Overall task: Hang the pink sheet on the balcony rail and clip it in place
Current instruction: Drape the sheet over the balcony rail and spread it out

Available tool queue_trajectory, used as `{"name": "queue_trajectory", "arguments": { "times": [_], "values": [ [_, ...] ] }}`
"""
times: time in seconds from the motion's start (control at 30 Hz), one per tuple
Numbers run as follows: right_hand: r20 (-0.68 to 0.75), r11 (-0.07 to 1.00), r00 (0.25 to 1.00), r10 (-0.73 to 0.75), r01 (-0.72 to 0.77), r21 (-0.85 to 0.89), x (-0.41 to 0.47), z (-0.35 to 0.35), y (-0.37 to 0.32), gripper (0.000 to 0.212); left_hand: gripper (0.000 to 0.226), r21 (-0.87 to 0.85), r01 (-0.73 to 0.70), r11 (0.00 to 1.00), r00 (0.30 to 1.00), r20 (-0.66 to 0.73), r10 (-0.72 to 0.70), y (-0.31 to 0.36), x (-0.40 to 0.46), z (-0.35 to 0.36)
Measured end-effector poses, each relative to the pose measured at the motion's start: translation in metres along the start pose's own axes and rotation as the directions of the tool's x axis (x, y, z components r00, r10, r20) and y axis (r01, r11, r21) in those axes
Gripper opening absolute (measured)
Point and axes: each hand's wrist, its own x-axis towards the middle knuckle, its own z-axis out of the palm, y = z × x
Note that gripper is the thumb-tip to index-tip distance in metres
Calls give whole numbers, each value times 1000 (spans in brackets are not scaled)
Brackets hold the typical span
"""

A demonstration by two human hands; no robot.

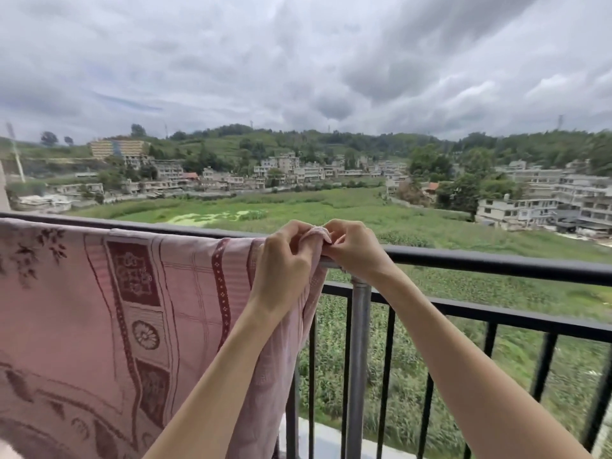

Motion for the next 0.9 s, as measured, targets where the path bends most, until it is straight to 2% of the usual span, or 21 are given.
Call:
{"name": "queue_trajectory", "arguments": {
  "times": [0.1, 0.2, 0.3, 0.43, 0.6, 0.73, 0.83, 0.9],
  "values": [
    [-20, 999, 999, 36, -36, 10, 10, -3, 6, 12, 20, -21, 38, 999, 998, 42, -37, 1, -2, 5],
    [-36, 998, 998, 54, -55, -34, 20, -6, 16, 8, 20, 42, 44, 998, 994, 94, -48, 2, -5, 14],
    [29, 998, 998, 60, -59, -24, 27, -9, 28, 8, 19, 99, 21, 995, 998, 64, -28, 3, -5, 24],
    [108, 993, 993, 50, -61, 101, 36, -14, 48, 6, 22, 212, 21, 977, 1000, -16, -18, 0, -8, 37],
    [188, 968, 982, 25, -70, 239, 38, -14, 90, 15, 24, 324, 55, 944, 995, -94, -25, -1, -10, 60],
    [93, 948, 994, -61, 28, 318, 33, -4, 116, 15, 18, 397, 86, 914, 990, -136, -34, -1, -14, 70],
    [51, 863, 995, -89, 51, 503, 28, 3, 125, 21, 8, 420, 112, 901, 989, -139, -58, 3, -19, 72],
    [27, 769, 998, -49, 21, 639, 23, 12, 131, 26, 26, 476, 101, 873, 985, -171, -21, 3, -29, 74]
  ]
}}
